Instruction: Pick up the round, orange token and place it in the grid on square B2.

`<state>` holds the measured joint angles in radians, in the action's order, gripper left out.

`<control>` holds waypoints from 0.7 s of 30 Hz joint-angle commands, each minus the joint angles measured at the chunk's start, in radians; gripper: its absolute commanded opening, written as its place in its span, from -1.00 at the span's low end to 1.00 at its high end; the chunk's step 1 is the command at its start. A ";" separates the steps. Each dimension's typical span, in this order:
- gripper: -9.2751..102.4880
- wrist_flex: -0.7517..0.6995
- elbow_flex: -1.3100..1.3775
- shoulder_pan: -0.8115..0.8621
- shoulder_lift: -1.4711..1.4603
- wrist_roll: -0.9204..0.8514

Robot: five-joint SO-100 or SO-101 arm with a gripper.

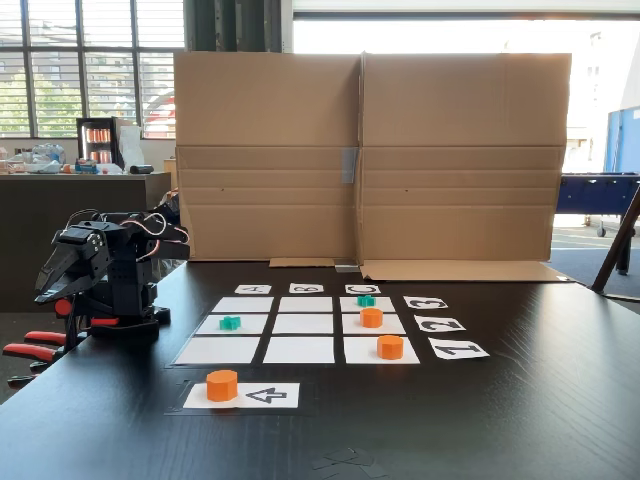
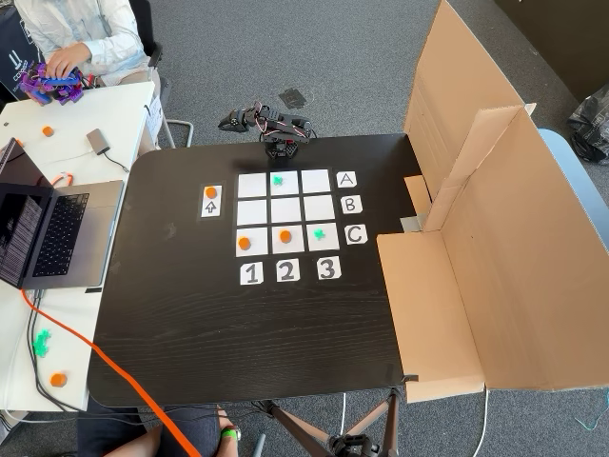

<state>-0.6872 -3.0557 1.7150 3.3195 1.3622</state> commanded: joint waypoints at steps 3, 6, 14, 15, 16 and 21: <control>-0.84 -0.051 0.021 -0.061 0.006 -0.051; -0.84 -0.133 0.074 -0.072 -0.014 -0.072; -0.84 -0.267 0.380 -0.121 -0.327 -0.067; -0.84 -0.278 0.426 -0.126 -0.376 -0.067; -0.84 -0.287 0.471 -0.130 -0.422 -0.067; -0.84 -0.342 0.669 -0.150 -0.634 -0.066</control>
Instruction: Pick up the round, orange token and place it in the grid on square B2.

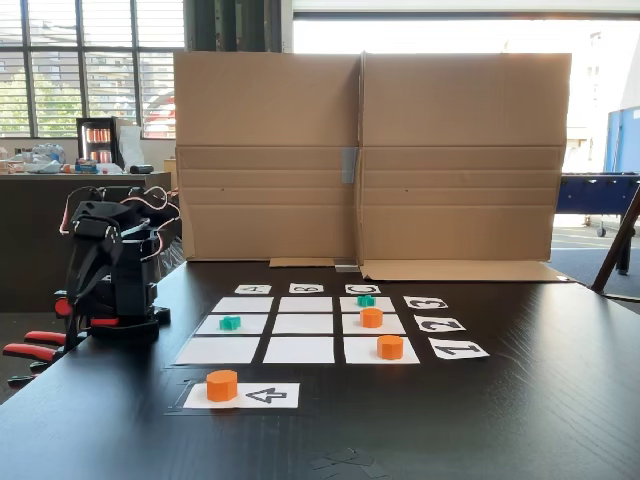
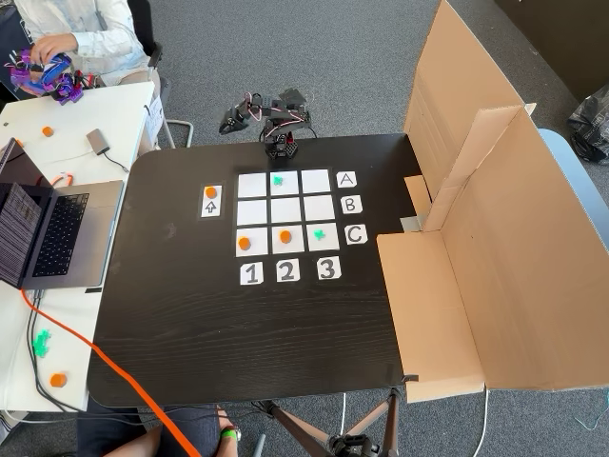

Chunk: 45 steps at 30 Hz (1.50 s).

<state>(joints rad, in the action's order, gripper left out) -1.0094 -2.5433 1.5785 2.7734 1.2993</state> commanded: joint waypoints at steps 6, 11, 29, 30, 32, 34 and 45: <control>-0.83 -0.146 0.410 -0.035 -0.302 -0.003; -0.77 -0.307 0.640 -0.051 -0.465 -0.008; 0.11 -0.502 0.868 -0.253 -0.842 -0.100; 0.11 -0.495 0.874 -0.267 -0.867 -0.106; 0.14 -0.503 0.904 -0.295 -0.917 -0.130; 0.17 -0.505 0.953 -0.316 -0.982 -0.143; 0.20 -0.497 1.215 -0.374 -1.304 -0.184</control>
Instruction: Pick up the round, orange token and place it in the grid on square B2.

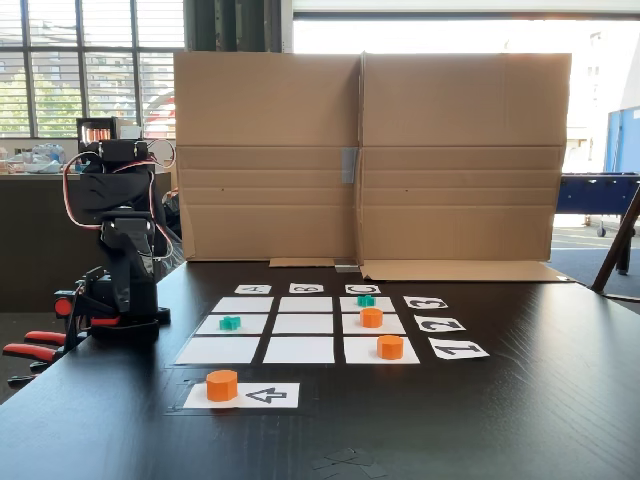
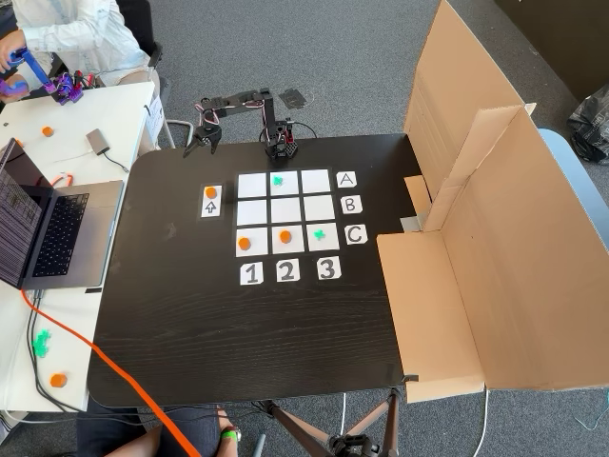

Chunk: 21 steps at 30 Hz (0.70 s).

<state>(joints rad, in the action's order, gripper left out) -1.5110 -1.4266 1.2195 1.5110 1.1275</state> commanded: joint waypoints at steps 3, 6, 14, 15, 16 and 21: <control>0.21 0.006 0.155 -0.037 -0.130 -0.029; 0.24 0.008 0.202 -0.057 -0.210 -0.074; 0.25 0.011 0.305 -0.127 -0.368 -0.195; 0.26 0.011 0.324 -0.137 -0.388 -0.198; 0.26 0.011 0.341 -0.147 -0.407 -0.199; 0.28 0.012 0.390 -0.202 -0.483 -0.195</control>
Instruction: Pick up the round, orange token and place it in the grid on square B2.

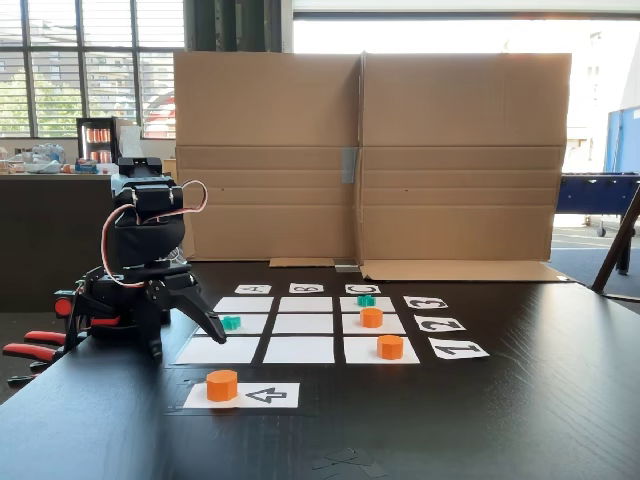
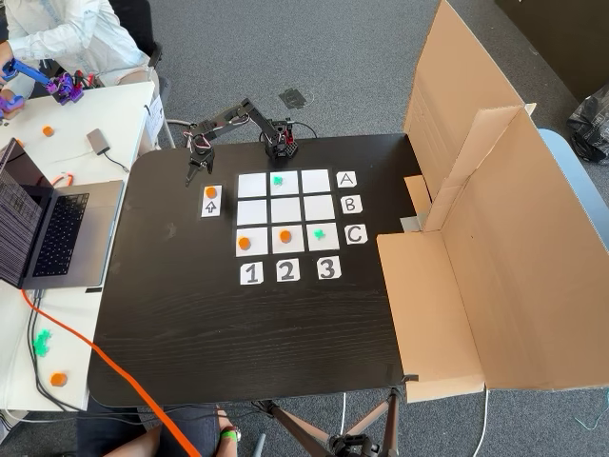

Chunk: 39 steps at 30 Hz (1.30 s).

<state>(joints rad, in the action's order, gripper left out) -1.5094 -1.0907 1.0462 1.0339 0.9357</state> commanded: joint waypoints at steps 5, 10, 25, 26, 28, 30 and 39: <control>0.28 0.011 0.063 -0.089 -0.054 0.002; 0.32 0.028 0.064 -0.118 -0.095 0.046; 0.31 0.106 0.144 -0.112 -0.181 0.126; 0.31 0.107 0.141 -0.112 -0.181 0.127; 0.31 0.107 0.135 -0.114 -0.176 0.129; 0.31 0.107 0.129 -0.115 -0.173 0.129; 0.30 0.107 0.118 -0.118 -0.176 0.129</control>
<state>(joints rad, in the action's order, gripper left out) -1.4097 -0.9771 0.9373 0.8452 1.0523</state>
